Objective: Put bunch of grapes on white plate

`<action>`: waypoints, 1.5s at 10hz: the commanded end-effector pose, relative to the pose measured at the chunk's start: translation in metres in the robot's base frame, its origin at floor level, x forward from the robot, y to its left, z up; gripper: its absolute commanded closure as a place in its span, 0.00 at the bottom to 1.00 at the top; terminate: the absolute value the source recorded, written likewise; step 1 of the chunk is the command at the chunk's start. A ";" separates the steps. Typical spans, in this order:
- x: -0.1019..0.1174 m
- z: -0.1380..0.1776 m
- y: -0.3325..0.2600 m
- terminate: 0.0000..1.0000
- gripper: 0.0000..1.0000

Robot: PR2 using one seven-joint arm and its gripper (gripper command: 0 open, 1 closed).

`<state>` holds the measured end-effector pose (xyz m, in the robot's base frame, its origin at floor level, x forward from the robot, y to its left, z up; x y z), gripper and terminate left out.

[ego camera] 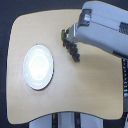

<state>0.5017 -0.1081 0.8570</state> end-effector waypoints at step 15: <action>0.058 -0.163 0.070 0.00 0.00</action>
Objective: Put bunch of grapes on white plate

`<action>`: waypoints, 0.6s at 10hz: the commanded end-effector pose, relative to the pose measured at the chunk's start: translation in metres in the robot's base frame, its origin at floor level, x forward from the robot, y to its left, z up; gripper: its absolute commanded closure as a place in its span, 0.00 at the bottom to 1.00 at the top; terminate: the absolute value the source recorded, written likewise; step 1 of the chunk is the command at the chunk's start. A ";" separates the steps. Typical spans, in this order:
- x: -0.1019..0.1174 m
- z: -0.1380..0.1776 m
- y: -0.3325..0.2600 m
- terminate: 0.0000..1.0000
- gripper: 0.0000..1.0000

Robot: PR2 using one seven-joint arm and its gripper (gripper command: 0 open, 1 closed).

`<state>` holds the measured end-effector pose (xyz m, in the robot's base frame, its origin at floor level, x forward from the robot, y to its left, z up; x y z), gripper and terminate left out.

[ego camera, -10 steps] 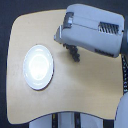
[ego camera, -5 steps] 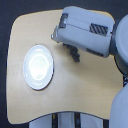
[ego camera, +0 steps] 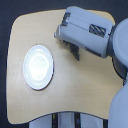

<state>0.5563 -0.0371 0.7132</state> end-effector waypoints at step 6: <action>0.011 -0.006 -0.007 0.00 1.00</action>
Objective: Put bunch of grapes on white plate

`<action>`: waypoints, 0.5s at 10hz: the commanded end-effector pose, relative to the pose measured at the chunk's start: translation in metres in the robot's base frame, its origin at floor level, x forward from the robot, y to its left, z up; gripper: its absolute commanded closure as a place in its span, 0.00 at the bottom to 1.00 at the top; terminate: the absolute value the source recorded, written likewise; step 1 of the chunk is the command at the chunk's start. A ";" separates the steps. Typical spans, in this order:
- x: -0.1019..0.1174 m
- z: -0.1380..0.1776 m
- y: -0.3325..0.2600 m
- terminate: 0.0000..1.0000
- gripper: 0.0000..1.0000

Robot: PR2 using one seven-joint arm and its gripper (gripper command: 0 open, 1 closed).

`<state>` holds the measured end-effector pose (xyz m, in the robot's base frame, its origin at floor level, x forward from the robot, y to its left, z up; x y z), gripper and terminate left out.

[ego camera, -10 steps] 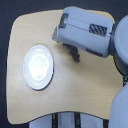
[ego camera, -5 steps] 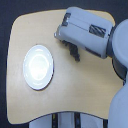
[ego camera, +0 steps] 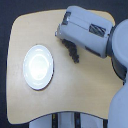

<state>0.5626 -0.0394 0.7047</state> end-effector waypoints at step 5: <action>0.003 0.012 -0.014 0.00 1.00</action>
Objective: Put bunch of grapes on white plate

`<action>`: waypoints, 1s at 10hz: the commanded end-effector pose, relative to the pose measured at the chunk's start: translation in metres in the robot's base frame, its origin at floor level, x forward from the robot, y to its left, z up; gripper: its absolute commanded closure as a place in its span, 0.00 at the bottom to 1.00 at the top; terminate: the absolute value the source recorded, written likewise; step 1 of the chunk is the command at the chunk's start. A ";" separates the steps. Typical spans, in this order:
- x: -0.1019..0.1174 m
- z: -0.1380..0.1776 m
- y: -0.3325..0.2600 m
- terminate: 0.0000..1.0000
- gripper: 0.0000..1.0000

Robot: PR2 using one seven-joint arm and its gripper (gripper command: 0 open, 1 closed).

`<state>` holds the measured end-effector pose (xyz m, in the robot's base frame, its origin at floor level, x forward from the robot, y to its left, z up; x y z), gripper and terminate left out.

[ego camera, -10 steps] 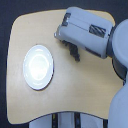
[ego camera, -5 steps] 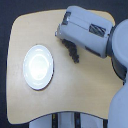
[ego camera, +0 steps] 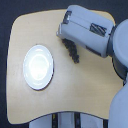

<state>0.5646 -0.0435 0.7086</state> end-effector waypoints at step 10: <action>-0.003 0.018 -0.012 0.00 1.00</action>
<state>0.5657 -0.0542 0.7158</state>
